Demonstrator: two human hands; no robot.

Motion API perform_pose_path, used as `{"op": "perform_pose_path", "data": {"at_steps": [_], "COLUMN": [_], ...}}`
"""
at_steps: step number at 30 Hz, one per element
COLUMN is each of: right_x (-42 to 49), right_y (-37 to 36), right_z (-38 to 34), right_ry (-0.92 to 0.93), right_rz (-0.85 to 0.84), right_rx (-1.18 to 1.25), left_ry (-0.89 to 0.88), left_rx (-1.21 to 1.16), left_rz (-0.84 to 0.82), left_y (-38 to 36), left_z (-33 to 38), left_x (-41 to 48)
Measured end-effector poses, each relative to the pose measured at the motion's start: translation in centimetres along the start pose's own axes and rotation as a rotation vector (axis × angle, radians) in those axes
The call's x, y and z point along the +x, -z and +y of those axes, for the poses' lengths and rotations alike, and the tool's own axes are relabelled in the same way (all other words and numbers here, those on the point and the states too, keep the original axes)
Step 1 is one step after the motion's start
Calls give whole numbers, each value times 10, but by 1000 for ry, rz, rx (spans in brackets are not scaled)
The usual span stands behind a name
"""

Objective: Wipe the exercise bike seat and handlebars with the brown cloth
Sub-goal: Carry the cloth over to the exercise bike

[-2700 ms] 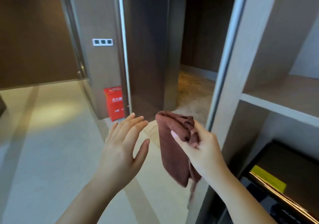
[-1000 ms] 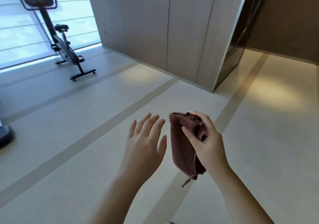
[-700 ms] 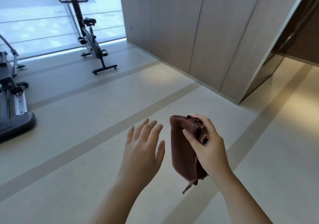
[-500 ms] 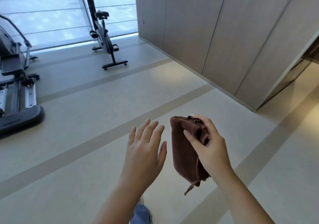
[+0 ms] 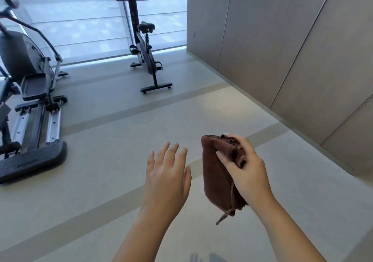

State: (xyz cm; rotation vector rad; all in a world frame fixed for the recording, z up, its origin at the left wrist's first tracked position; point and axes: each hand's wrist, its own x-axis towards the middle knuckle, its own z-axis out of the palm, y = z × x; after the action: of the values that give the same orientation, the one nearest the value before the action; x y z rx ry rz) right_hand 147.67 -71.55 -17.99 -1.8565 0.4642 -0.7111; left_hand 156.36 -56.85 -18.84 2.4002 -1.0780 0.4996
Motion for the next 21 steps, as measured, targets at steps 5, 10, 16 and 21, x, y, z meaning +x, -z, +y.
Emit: {"op": "perform_pose_path", "data": {"at_steps": [5,10,16,21], "right_x": [98,219,374,480], "right_y": [-16,-14,1,-3], "right_z": [30,68,97,116], "right_ry": [1,27,58,86], "right_rz": [25,50,30,7], "right_rx": [17,43,23,33], "left_ry": [0,-32,-37,1], "left_rx": [-1,8,4,1], "left_rz": [-34,-23,-18,-5], "left_y": [-46,-113,-178,-221], "left_z": [-30,-47,-49,-69], "left_x": [82,190,334,424]}}
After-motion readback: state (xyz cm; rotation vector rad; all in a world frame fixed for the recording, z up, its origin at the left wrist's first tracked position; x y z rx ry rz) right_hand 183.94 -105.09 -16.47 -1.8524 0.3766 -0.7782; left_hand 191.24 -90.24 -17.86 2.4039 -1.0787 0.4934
